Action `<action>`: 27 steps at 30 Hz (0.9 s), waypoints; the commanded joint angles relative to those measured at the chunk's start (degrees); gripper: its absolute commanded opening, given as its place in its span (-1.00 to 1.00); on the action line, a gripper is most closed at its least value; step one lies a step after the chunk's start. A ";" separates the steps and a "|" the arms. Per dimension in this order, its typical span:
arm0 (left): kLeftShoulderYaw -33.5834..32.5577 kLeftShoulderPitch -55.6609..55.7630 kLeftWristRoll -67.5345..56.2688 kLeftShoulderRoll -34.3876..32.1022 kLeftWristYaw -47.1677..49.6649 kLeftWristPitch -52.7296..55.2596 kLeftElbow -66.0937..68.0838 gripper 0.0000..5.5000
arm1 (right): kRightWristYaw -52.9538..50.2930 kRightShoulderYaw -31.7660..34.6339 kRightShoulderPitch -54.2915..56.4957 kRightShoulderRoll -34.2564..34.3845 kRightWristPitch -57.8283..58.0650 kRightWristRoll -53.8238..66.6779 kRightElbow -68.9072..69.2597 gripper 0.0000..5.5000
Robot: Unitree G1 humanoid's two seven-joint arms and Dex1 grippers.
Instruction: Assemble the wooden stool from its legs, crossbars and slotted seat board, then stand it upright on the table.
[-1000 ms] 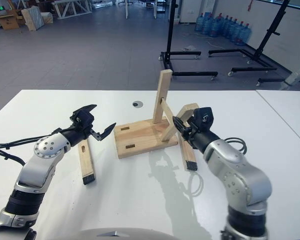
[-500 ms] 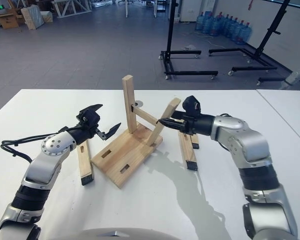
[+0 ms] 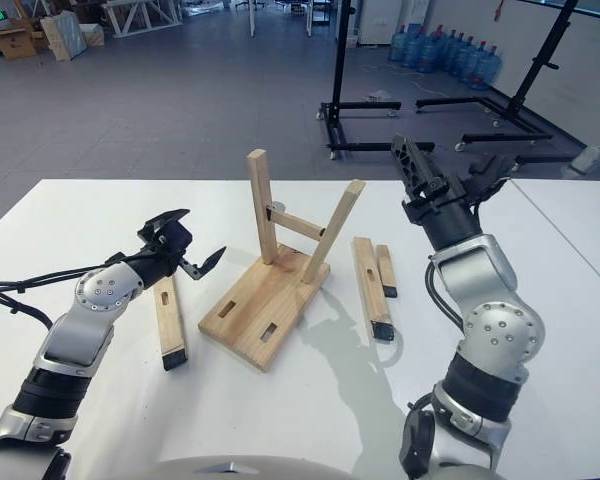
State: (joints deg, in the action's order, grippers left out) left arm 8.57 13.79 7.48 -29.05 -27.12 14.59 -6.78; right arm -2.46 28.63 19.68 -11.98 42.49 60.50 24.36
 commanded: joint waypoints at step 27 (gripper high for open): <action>2.19 -4.09 3.56 0.01 -2.64 -2.50 0.93 0.94 | 6.58 -25.34 -25.19 -7.39 1.54 -42.14 -5.42 0.14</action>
State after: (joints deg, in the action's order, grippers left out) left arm 11.41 9.79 11.53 -28.76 -29.74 12.01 -6.28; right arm 4.20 2.73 -5.18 -19.18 43.01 19.67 19.04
